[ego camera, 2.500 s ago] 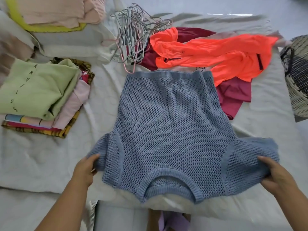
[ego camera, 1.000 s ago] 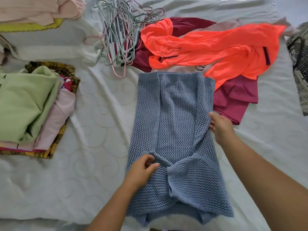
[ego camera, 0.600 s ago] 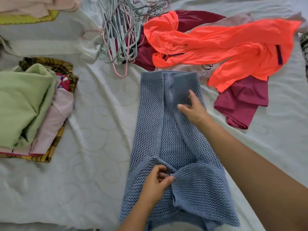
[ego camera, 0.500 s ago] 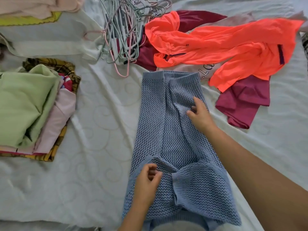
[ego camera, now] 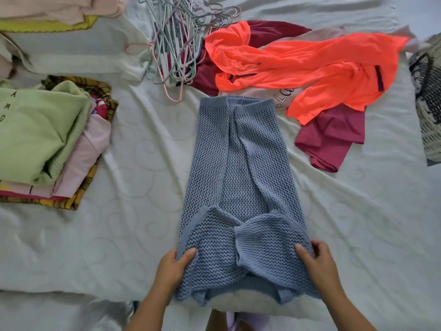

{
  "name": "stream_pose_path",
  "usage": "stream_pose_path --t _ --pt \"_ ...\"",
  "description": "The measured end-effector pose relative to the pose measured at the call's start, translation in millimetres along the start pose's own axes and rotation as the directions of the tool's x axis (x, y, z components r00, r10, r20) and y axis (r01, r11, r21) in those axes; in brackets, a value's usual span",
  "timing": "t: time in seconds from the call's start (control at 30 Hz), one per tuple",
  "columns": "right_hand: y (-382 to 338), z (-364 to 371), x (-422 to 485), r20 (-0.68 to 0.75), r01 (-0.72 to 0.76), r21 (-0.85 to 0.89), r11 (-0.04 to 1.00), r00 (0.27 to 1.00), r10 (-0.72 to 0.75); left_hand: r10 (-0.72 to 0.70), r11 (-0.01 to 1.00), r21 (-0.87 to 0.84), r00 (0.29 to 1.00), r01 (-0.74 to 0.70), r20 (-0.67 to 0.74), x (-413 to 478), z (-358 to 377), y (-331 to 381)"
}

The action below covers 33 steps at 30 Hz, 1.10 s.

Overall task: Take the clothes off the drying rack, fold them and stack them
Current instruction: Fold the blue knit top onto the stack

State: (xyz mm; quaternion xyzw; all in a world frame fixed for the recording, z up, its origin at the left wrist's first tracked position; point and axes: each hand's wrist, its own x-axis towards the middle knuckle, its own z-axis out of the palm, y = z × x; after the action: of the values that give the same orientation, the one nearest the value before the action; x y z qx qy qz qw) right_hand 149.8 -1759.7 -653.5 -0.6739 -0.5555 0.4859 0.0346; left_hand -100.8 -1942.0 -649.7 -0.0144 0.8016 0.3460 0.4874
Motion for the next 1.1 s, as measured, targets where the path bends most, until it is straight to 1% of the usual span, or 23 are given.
stream_pose_path --t 0.07,0.1,0.13,0.17,0.23,0.27,0.33,0.4,0.43,0.5,0.53,0.57,0.63,0.67,0.73,0.77,0.83,0.9,0.93,1.0,1.03,1.07,1.1 --pt "7.6 -1.3 -10.8 0.011 -0.032 -0.009 0.999 0.999 0.032 -0.088 0.991 -0.095 0.996 0.09 0.032 -7.0 1.9 -6.9" --pt "9.7 -2.0 -16.7 0.014 -0.048 0.009 0.999 0.999 0.048 -0.124 0.986 -0.108 0.991 0.128 0.048 -11.5 2.2 -10.8" --pt "12.0 -1.5 -22.1 0.025 -0.074 0.016 0.997 0.997 0.074 -0.136 0.989 -0.055 0.989 0.139 0.058 -14.6 1.7 -14.7" --pt "14.3 -0.6 -26.7 0.047 -0.082 -0.009 0.997 0.995 0.082 -0.118 0.991 0.064 0.991 0.115 0.054 -17.0 0.7 -19.0" --pt "18.4 1.0 -30.7 0.097 -0.06 -0.118 0.991 0.993 0.071 -0.04 0.956 0.29 0.999 0.032 0.023 -17.3 -2.2 -24.1" --pt "18.1 0.7 -30.2 0.105 -0.042 -0.156 0.987 0.993 0.059 0.012 0.938 0.345 1.0 -0.003 -0.023 -16.1 -3.8 -21.2" --pt "12.3 -1.3 -24.4 0.087 0.028 -0.177 0.984 0.996 -0.013 0.213 0.869 0.483 0.964 -0.111 -0.162 -9.1 -5.3 -6.7" --pt "5.4 -1.6 -15.8 0.014 0.09 -0.218 0.972 0.996 -0.089 0.415 0.784 0.576 0.885 -0.231 -0.21 -2.7 -0.3 20.9" --pt "2.9 -1.1 -11.7 -0.041 0.171 -0.271 0.947 0.981 -0.189 0.468 0.769 0.564 0.866 -0.301 -0.176 -0.9 5.0 36.5" --pt "-5.7 4.2 -9.6 -0.105 0.375 -0.346 0.86 0.896 -0.432 0.486 0.75 0.512 0.874 -0.42 0.005 -2.1 22.0 60.5" --pt "-12.2 8.8 -13.7 -0.059 0.462 -0.351 0.815 0.857 -0.511 0.444 0.738 0.511 0.888 -0.44 0.121 -2.9 32.3 65.3" --pt "-18.6 15.5 -18.5 0.061 0.548 -0.341 0.764 0.823 -0.564 0.395 0.722 0.522 0.89 -0.454 0.228 -4.7 42.3 65.6" --pt "-22.5 37.6 -31.0 0.356 0.645 -0.377 0.665 0.764 -0.539 0.298 0.705 0.548 0.889 -0.45 0.347 -9.0 59.2 51.6" --pt "-22.2 47.5 -37.9 0.459 0.648 -0.434 0.626 0.757 -0.466 0.265 0.717 0.551 0.898 -0.427 0.352 -12.5 64.4 42.1" --pt "-14.5 61.6 -43.0 0.509 0.655 -0.526 0.543 0.754 -0.416 0.225 0.817 0.467 0.932 -0.339 0.285 -19.0 67.6 25.7" --pt "-9.6 65.9 -42.1 0.479 0.661 -0.541 0.52 0.75 -0.456 0.199 0.88 0.381 0.948 -0.285 0.25 -22.7 67.6 21.3" --pt "-9.7 64.7 -38.1 0.442 0.644 -0.454 0.615 0.763 -0.472 0.134 0.955 0.226 0.958 -0.193 0.252 -29.6 68.7 23.6" --pt "-15.9 57.0 -35.6 0.402 0.601 -0.249 0.759 0.777 -0.483 0.1 0.981 0.129 0.948 -0.145 0.301 -36.8 71.5 34.8" --pt "-21.8 52.1 -37.7 0.361 0.569 -0.144 0.81 0.792 -0.492 0.088 0.994 0.038 0.945 -0.105 0.316 -40.1 72.7 39.8" --pt "-36.9 43.7 -45.7 0.257 0.576 0.031 0.817 0.785 -0.563 0.044 0.979 -0.2 0.937 0.028 0.345 -47.8 71.4 49.1" --pt "-41.6 43.6 -51.4 0.252 0.606 0.068 0.793 0.758 -0.601 0.042 0.947 -0.31 0.931 0.078 0.364 -49.0 66.6 48.8" --pt "-47.1 45.8 -59.0 0.292 0.633 0.095 0.768 0.72 -0.629 0.056 0.913 -0.395 0.925 0.106 0.376 -49.3 60.4 46.7" --pt "-50.8 51.2 -66.6 0.352 0.657 0.103 0.747 0.678 -0.645 0.084 0.899 -0.428 0.926 0.09 0.369 -50.2 53.3 45.3"
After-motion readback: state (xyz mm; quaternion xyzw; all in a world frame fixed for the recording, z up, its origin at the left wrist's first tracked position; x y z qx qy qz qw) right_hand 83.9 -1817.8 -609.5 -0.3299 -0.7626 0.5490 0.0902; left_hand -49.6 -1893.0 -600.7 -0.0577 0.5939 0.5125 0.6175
